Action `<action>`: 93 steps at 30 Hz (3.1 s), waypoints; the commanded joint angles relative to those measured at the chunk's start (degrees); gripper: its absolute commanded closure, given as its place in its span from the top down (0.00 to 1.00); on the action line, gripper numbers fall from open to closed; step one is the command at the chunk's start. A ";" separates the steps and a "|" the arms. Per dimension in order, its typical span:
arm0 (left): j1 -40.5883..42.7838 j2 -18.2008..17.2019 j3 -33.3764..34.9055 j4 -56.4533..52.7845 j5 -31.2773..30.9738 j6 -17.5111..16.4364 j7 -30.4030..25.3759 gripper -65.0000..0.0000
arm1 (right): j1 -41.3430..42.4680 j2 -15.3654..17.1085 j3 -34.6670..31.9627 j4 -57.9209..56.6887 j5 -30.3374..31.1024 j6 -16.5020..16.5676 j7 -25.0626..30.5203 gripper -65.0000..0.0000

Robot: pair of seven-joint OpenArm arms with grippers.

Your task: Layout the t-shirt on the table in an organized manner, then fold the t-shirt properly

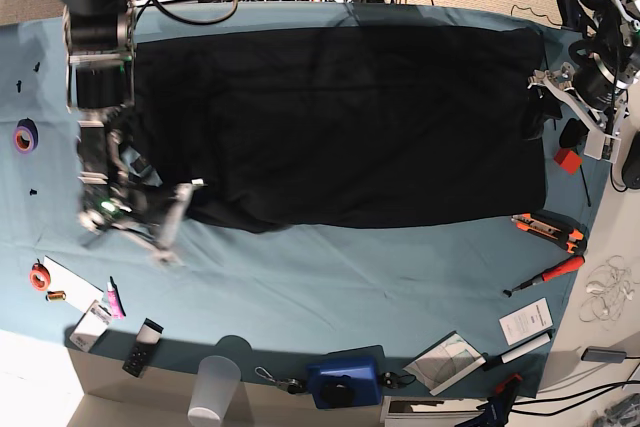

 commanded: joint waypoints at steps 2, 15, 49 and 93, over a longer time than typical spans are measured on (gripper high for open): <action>-0.28 -0.79 -0.26 0.94 -1.07 0.02 -1.42 0.68 | 1.77 1.31 4.39 2.71 -0.22 -0.37 1.49 0.00; -0.28 -0.79 -0.26 0.94 -1.07 0.02 -1.44 0.68 | 1.62 1.31 18.40 5.64 -0.22 -0.02 4.46 0.00; 0.17 1.60 20.11 0.87 4.83 -2.71 -4.44 0.68 | -11.32 1.95 32.85 8.02 31.08 9.02 -14.58 0.00; 0.17 1.62 20.11 0.87 4.90 0.00 -6.38 0.68 | 12.55 1.79 -2.69 -13.62 3.56 -0.20 4.50 0.35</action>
